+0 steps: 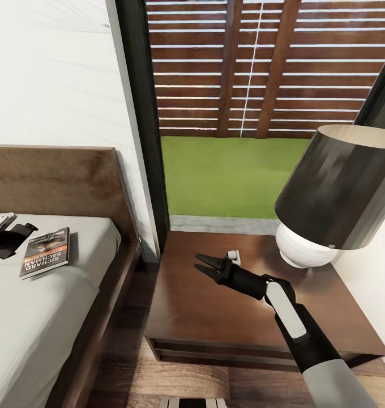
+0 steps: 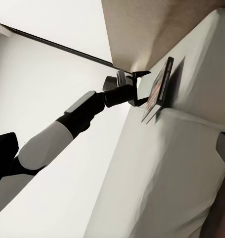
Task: In the bedroom, move the book from the bed onto either nightstand, and place the two sandals side by side next to the bed.
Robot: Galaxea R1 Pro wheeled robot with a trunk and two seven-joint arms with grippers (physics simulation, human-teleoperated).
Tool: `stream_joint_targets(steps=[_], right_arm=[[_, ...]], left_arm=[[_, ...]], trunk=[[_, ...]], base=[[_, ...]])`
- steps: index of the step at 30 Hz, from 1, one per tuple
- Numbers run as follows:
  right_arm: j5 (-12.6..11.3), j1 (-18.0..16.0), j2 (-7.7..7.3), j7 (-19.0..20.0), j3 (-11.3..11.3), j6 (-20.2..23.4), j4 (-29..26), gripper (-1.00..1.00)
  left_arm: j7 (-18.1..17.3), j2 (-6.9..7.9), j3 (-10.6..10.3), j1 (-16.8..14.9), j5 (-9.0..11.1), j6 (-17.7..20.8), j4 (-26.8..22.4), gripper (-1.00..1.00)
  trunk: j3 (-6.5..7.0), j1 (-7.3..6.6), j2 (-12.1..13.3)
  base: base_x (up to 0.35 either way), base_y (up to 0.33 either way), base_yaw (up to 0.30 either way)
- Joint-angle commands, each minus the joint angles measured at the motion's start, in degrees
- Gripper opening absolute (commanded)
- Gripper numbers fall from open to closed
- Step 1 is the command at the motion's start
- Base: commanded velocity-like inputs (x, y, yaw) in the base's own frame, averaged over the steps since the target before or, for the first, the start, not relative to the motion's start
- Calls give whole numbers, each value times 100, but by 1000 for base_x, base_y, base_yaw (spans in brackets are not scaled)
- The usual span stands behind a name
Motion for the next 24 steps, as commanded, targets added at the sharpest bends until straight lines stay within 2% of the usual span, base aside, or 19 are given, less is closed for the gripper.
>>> stream_joint_targets(steps=[1, 7, 14, 24], right_arm=[[-18, -2, -4, 1, 4, 24, 0, 100], [-18, -3, -5, 1, 2, 24, 0, 100], [-18, -3, -7, 3, 2, 24, 0, 100], [-18, -2, -11, 9, 1, 24, 0, 100]], left_arm=[[41, -9, 202, 5, 150, 36, 147, 100], [39, -49, 202, 5, 159, 35, 147, 100], [37, -66, 202, 5, 189, 37, 147, 100], [37, -75, 202, 5, 248, 38, 147, 100]], trunk=[[-6, 1, 0], [-6, 1, 0], [-161, 19, -10], [-161, 19, -10]], base=[[0, 0, 0], [0, 0, 0], [0, 0, 0], [0, 0, 0]])
